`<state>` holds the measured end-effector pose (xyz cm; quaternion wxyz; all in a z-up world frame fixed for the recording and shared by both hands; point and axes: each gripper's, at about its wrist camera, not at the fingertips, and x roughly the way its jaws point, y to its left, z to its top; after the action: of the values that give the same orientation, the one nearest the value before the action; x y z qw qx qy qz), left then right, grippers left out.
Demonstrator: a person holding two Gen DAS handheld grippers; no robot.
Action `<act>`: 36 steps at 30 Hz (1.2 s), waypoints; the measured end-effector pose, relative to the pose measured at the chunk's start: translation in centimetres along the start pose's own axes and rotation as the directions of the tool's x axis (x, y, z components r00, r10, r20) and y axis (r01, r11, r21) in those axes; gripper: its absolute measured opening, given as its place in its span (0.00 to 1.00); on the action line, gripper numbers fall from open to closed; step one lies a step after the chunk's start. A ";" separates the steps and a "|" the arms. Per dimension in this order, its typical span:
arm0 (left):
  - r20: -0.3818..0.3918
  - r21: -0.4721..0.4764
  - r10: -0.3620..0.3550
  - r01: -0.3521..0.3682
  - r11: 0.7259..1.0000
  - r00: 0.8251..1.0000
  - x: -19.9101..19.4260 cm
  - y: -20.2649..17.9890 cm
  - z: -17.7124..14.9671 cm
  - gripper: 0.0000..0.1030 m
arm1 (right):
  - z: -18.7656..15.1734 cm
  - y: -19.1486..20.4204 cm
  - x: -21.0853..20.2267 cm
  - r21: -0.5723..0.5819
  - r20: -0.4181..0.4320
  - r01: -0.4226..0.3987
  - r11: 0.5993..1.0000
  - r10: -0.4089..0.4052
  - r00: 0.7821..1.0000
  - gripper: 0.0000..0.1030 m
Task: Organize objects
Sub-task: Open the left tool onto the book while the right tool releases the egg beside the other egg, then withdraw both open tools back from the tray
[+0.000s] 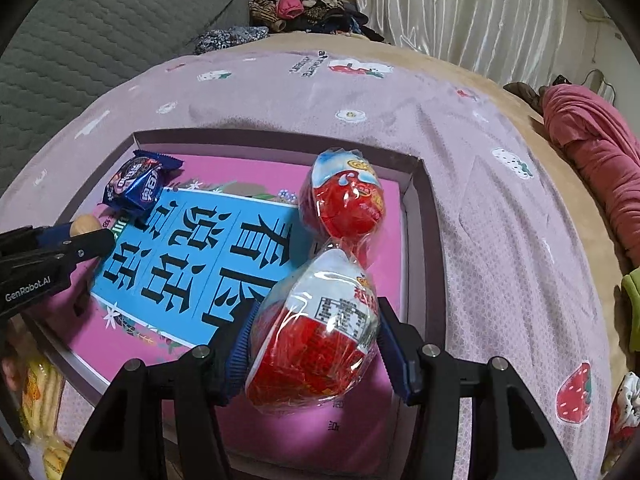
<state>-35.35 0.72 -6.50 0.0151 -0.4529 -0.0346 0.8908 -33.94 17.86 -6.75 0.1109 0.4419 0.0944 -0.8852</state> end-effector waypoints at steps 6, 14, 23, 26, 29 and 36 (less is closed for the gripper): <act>0.001 0.000 -0.002 0.002 1.000 1.000 -0.2 0.1 0.0 0.50 | 0.2 0.2 -0.5 -0.010 0.017 0.004 1.000 -0.004 1.000 0.66; 0.019 0.001 -0.022 0.022 1.000 1.000 -1.0 0.0 0.0 0.65 | 0.5 0.2 -1.2 -0.006 0.042 0.017 1.000 -0.016 0.999 0.75; 0.085 -0.002 0.007 -0.007 1.000 0.996 -4.2 0.3 0.2 0.78 | 1.1 0.2 -4.6 0.000 0.150 0.050 0.999 -0.049 0.988 0.82; 0.105 -0.001 0.020 -0.020 1.000 0.994 -5.5 0.3 0.0 0.78 | 1.5 0.5 -6.9 -0.007 0.207 0.087 0.996 -0.084 0.975 0.87; 0.119 0.012 0.032 -0.034 0.999 0.992 -7.0 0.1 -0.4 0.80 | 1.6 1.0 -8.7 -0.015 0.236 0.088 0.996 -0.082 0.968 0.88; 0.157 0.032 0.037 -0.043 0.999 0.987 -11.6 -1.5 -2.8 0.80 | 0.2 2.6 -13.6 0.014 0.279 0.032 0.999 -0.035 0.960 0.93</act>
<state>-26.24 1.68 1.32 0.0023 -0.3820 -0.0109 0.9241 -25.46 16.87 4.12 0.1060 0.3114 0.0809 -0.9409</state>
